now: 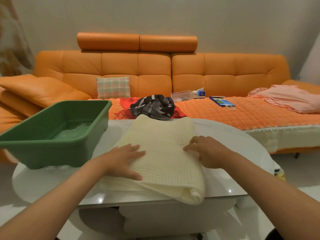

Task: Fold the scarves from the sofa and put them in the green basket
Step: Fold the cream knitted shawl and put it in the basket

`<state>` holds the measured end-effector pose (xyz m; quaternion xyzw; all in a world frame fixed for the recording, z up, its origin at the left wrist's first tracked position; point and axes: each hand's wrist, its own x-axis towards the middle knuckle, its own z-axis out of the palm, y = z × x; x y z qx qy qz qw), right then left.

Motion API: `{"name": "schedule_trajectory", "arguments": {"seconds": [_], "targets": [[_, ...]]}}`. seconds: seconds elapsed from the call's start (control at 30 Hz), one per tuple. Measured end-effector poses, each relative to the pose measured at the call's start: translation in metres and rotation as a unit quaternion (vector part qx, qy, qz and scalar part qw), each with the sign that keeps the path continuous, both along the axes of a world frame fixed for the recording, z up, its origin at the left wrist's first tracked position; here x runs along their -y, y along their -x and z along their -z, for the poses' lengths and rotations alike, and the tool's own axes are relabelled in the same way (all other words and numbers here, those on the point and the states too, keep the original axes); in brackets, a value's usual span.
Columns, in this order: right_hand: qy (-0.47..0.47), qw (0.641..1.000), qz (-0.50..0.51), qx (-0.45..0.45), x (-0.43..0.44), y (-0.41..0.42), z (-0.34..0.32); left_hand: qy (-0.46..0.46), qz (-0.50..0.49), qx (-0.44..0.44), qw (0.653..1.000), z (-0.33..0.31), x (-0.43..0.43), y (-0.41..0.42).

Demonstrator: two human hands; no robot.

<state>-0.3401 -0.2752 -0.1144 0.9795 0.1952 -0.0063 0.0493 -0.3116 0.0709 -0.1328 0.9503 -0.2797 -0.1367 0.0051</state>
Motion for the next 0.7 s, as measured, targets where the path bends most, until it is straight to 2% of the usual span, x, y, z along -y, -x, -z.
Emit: {"name": "schedule_trajectory", "arguments": {"seconds": [0.13,0.33,0.4,0.47,0.57,0.7], "targets": [[0.051,0.989,-0.134,0.040,0.003,0.018,0.024,0.106,0.033,0.048,0.993,0.005,-0.009,0.021],[-0.084,0.956,-0.253,0.124,-0.010,0.039,0.050,0.026,0.044,0.021,0.998,0.017,-0.026,0.034],[-0.175,0.955,-0.205,0.125,-0.014,0.042,0.051,0.038,0.039,0.024,0.998,0.017,-0.030,0.036],[-0.318,0.938,-0.093,0.105,-0.021,0.043,0.041,0.050,0.034,0.042,0.997,0.014,-0.032,0.038],[-0.457,0.886,0.039,0.065,-0.023,0.036,0.017,0.130,0.000,0.091,0.987,0.008,-0.032,0.037],[-0.575,0.811,0.103,-0.026,-0.014,0.027,-0.010,0.191,-0.088,0.155,0.965,-0.035,-0.025,0.029]]}}
